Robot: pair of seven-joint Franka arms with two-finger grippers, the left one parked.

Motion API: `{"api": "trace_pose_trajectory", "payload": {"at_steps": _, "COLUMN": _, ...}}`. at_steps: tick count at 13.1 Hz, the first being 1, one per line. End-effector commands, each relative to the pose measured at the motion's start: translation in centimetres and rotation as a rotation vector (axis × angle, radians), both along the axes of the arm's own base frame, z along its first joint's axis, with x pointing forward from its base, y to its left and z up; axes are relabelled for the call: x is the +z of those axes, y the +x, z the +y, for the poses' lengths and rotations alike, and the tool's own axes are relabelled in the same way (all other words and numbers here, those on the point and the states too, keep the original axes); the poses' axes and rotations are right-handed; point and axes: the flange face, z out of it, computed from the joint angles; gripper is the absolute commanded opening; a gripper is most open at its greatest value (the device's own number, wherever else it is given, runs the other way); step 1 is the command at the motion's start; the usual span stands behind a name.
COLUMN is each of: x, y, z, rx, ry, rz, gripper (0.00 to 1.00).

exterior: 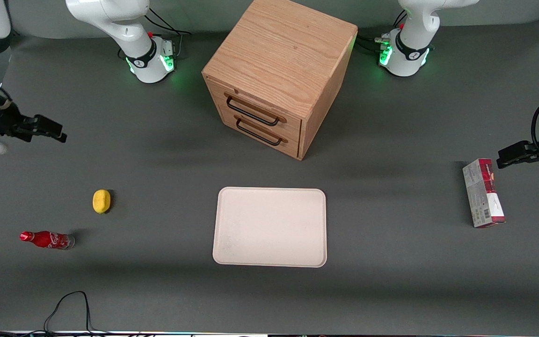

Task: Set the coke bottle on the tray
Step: 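Move the right gripper down over the red Coca-Cola bottle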

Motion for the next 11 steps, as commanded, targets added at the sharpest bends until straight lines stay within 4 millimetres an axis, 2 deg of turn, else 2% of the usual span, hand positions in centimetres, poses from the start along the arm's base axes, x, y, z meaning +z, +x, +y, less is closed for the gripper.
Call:
{"api": "trace_pose_trajectory", "payload": {"at_steps": 1, "x": -2.1, "y": 5.9, "z": -6.9, "rx": 0.088, "ry": -0.006, "rz": 0.016, "gripper": 1.00}}
{"api": "trace_pose_trajectory", "payload": {"at_steps": 2, "x": -3.2, "y": 7.3, "z": -9.3, "rx": 0.124, "ry": -0.013, "rz": 0.013, "gripper": 1.00}}
{"api": "trace_pose_trajectory", "payload": {"at_steps": 4, "x": -6.8, "y": 10.5, "z": -11.4, "rx": 0.142, "ry": -0.041, "rz": -0.021, "gripper": 1.00}}
{"api": "trace_pose_trajectory", "payload": {"at_steps": 5, "x": -8.9, "y": 11.6, "z": -12.2, "rx": 0.130, "ry": -0.036, "rz": -0.053, "gripper": 1.00}}
{"api": "trace_pose_trajectory", "payload": {"at_steps": 6, "x": -12.3, "y": 12.8, "z": -14.3, "rx": 0.090, "ry": -0.015, "rz": -0.087, "gripper": 1.00}}
{"api": "trace_pose_trajectory", "payload": {"at_steps": 7, "x": -14.3, "y": 13.5, "z": -15.0, "rx": 0.098, "ry": -0.011, "rz": -0.079, "gripper": 1.00}}
{"api": "trace_pose_trajectory", "payload": {"at_steps": 9, "x": -17.0, "y": 14.7, "z": -16.6, "rx": 0.101, "ry": 0.001, "rz": -0.082, "gripper": 1.00}}
{"api": "trace_pose_trajectory", "payload": {"at_steps": 11, "x": -18.4, "y": 15.9, "z": -17.3, "rx": 0.106, "ry": -0.006, "rz": -0.100, "gripper": 1.00}}
